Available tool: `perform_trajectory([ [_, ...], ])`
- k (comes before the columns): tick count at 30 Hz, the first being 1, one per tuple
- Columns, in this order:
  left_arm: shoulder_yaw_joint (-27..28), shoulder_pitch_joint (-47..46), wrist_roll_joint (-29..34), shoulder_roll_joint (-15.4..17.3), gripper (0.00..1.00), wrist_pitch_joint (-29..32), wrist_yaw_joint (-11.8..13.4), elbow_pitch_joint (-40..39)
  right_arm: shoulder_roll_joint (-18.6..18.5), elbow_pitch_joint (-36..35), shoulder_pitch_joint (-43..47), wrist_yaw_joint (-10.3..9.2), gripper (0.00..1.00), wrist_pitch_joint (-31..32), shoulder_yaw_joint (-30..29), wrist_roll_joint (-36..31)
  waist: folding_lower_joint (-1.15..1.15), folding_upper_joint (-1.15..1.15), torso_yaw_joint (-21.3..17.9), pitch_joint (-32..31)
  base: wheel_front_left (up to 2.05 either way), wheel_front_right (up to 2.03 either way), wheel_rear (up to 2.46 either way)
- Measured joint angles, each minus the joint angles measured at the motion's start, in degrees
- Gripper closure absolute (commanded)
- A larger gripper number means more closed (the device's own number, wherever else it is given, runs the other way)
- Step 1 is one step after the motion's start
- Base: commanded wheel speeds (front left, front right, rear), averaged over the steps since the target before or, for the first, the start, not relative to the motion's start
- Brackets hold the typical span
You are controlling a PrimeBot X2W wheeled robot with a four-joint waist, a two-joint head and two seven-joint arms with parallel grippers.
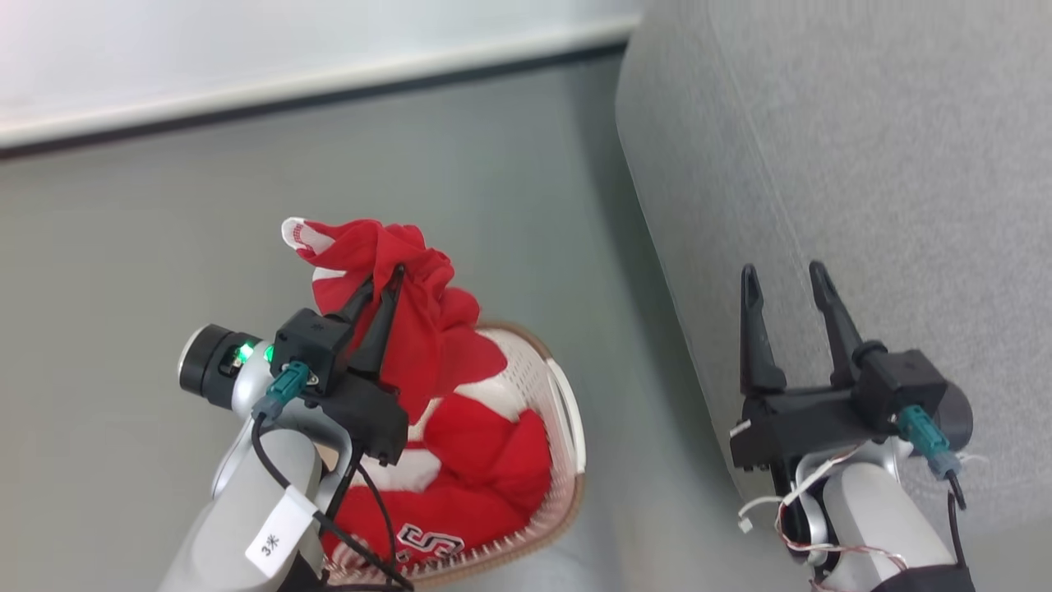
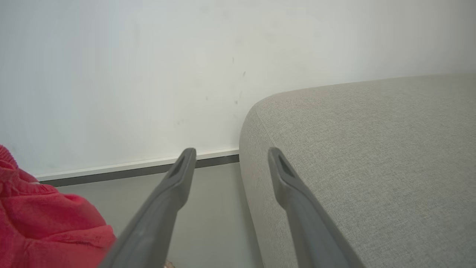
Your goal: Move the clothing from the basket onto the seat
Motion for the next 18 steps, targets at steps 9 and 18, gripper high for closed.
perform_trajectory([
  [9, -0.7, 1.4, -1.9, -0.8, 1.00, 0.0, -0.5, -1.1, -0.2, 2.5, 4.2, 0.66, 0.00, 0.0, -0.3, 0.0, 0.00, 0.00, 2.0, -7.9, 0.00, 0.00, 0.00],
  [18, -1.9, 2.3, -2.9, -1.9, 1.00, 0.1, -0.5, -1.1, -1.0, 4.6, 7.8, 2.22, 0.00, 0.0, 0.1, 0.0, 0.00, 0.00, 3.2, -15.8, 0.00, 0.00, 0.00],
])
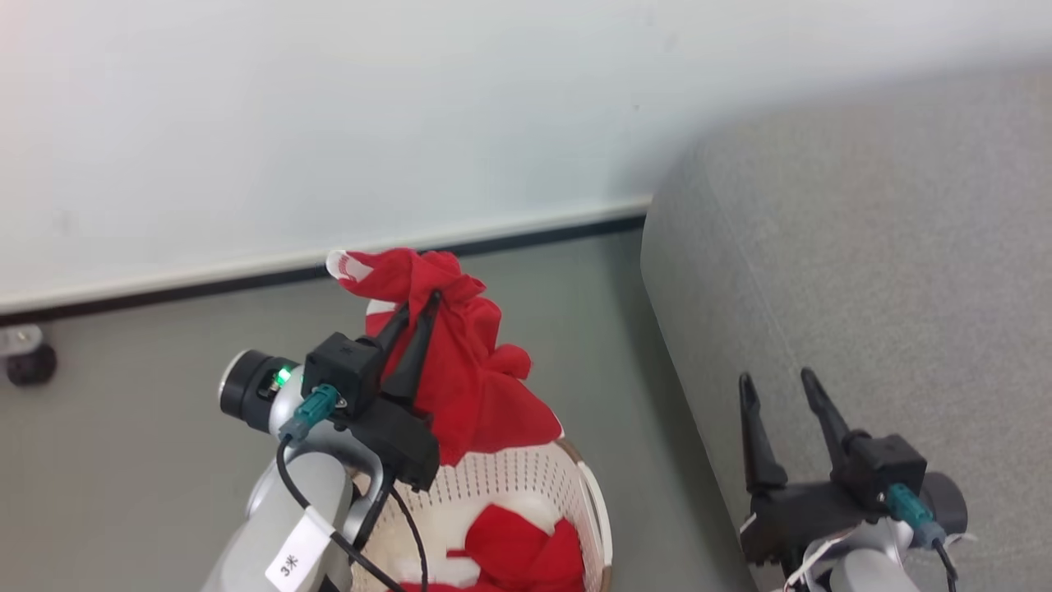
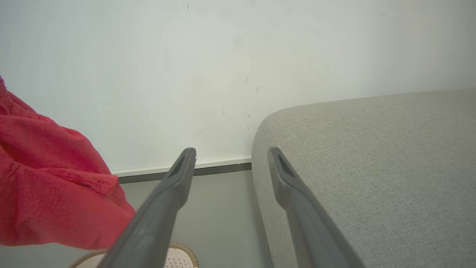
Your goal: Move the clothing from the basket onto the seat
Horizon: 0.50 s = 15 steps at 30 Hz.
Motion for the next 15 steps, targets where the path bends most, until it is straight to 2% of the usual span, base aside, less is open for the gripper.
perform_trajectory([
  [10, -1.7, 2.1, -1.0, -0.7, 1.00, 2.2, 0.0, -1.6, -0.9, 0.4, 3.7, 1.94, 0.00, 0.0, 1.6, -0.6, 0.00, 0.00, 0.7, -7.8, 0.00, 0.00, 0.00],
  [15, -2.6, 2.3, -2.5, -0.8, 1.00, 3.6, 0.0, -3.2, -1.0, 0.8, 3.7, 3.56, 0.00, 0.0, 3.2, -1.2, 0.00, 0.00, 1.1, -9.9, 0.00, 0.00, 0.00],
])
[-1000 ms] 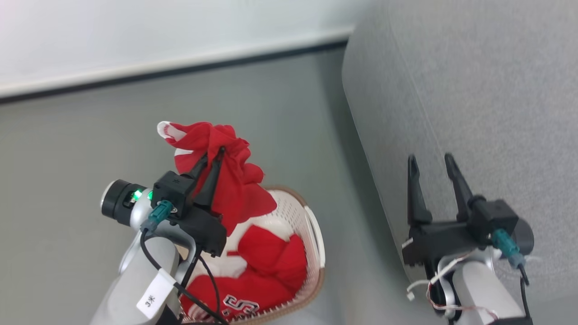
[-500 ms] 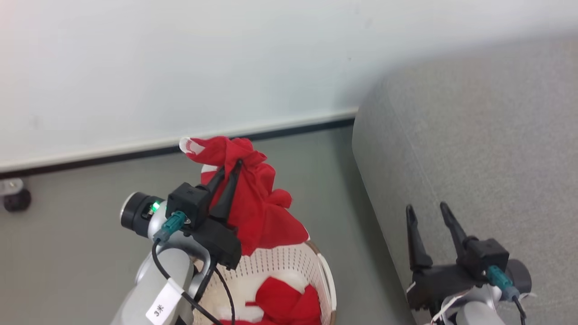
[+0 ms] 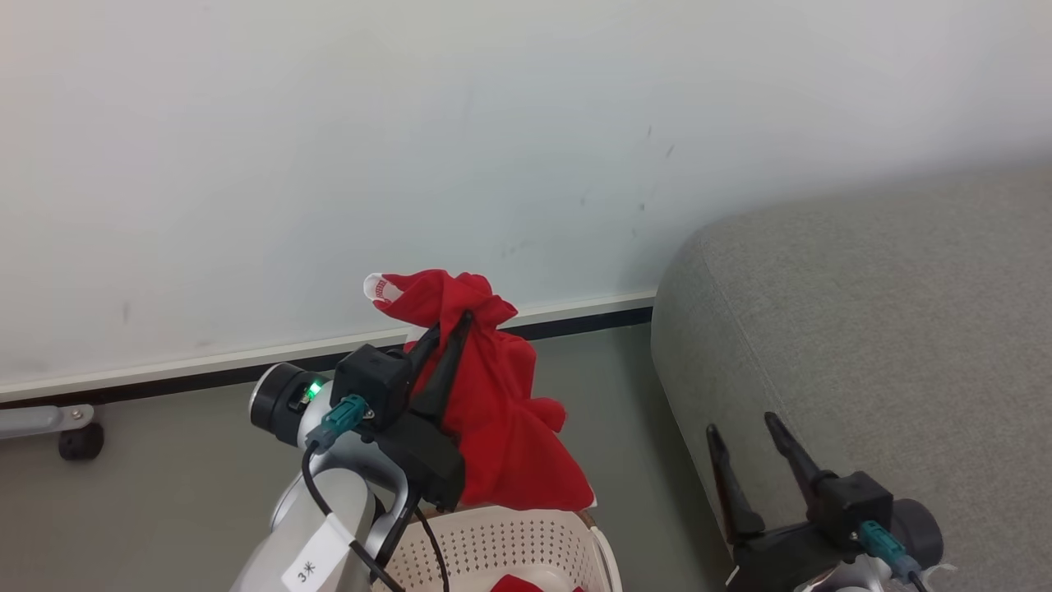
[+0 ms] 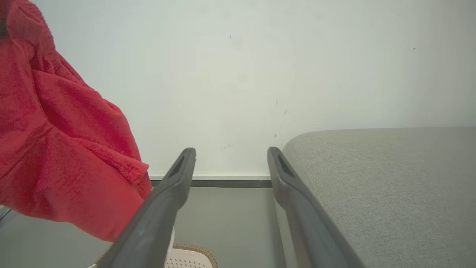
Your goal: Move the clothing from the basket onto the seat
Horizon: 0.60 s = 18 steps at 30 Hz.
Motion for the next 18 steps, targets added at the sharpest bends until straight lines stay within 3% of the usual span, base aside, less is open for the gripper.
perform_trajectory([
  [9, -1.9, 0.5, -0.6, -0.2, 1.00, 2.5, 0.0, -2.8, -0.6, 5.0, -5.3, 5.16, 0.00, 0.1, 5.3, -2.2, 0.01, 0.01, 0.9, -0.5, 0.00, 0.00, 0.00],
  [18, -4.6, 0.5, -1.1, -0.4, 1.00, 4.5, 0.0, -5.2, -0.8, 11.7, -12.7, 7.73, 0.00, 2.0, 10.6, -4.6, 0.01, 0.01, 2.6, 0.1, 0.00, 0.00, 0.00],
])
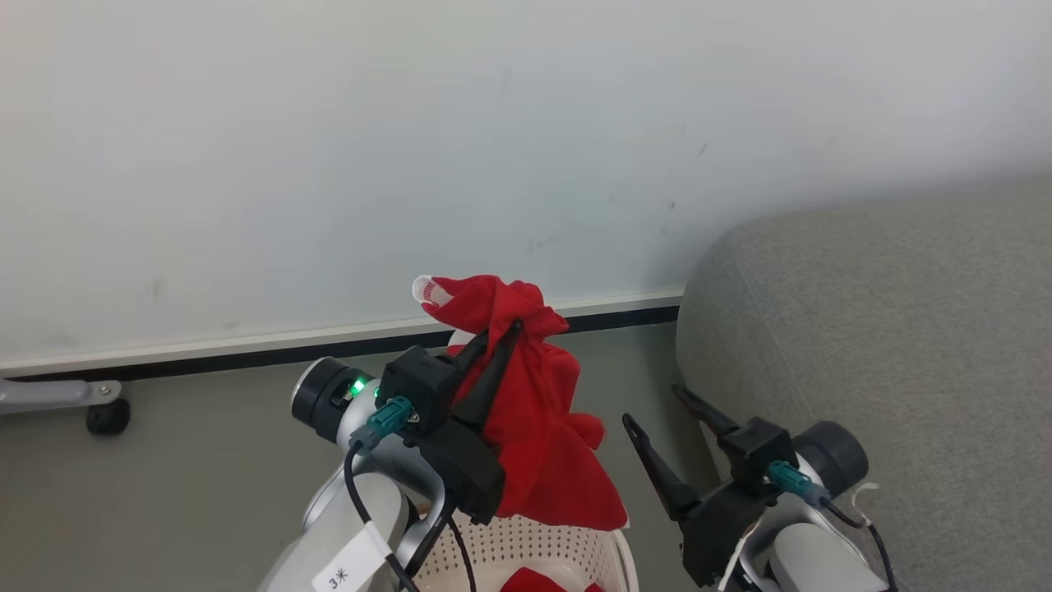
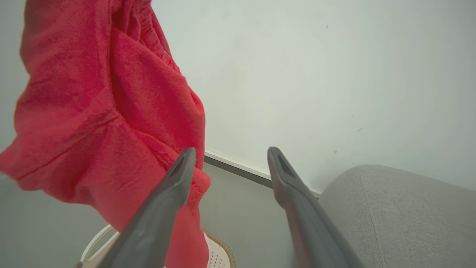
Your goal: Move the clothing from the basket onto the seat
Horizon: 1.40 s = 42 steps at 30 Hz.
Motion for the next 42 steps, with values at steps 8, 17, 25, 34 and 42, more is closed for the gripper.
perform_trajectory([
  [8, -1.6, 0.0, -0.4, 0.0, 1.00, 1.1, 0.0, -2.0, 0.3, 5.1, -3.2, 0.68, 0.00, 0.5, 6.4, -0.4, 0.00, 0.00, 1.6, 0.9, 0.00, 0.00, 0.00],
  [17, -4.0, 0.0, -1.0, 0.0, 1.00, 2.3, 0.1, -4.4, 0.5, 7.9, -5.7, 0.73, 0.00, -0.3, 17.3, 0.4, 0.00, 0.00, 2.1, 1.3, 0.00, 0.00, 0.00],
  [25, -6.9, 0.0, -3.1, 0.0, 1.00, 3.0, 0.7, -6.3, 0.5, 10.4, -10.7, 0.73, 0.00, -1.0, 25.6, 2.1, 0.00, 0.00, 2.8, 1.6, 0.00, 0.00, 0.00],
  [34, -7.5, 0.0, -4.0, 0.0, 1.00, 3.6, 1.6, -6.9, 0.7, 12.2, -13.0, 0.74, 0.89, -1.5, 31.2, 6.2, 0.00, 0.00, 3.5, 1.8, 0.00, 0.00, 0.00],
  [42, -6.6, 0.2, -4.5, 0.1, 1.00, 3.7, 2.4, -6.6, 0.6, 12.9, -14.5, 0.74, 1.00, -1.6, 31.6, 10.1, 0.00, 0.00, 3.1, 1.7, 0.00, 0.00, 0.00],
])
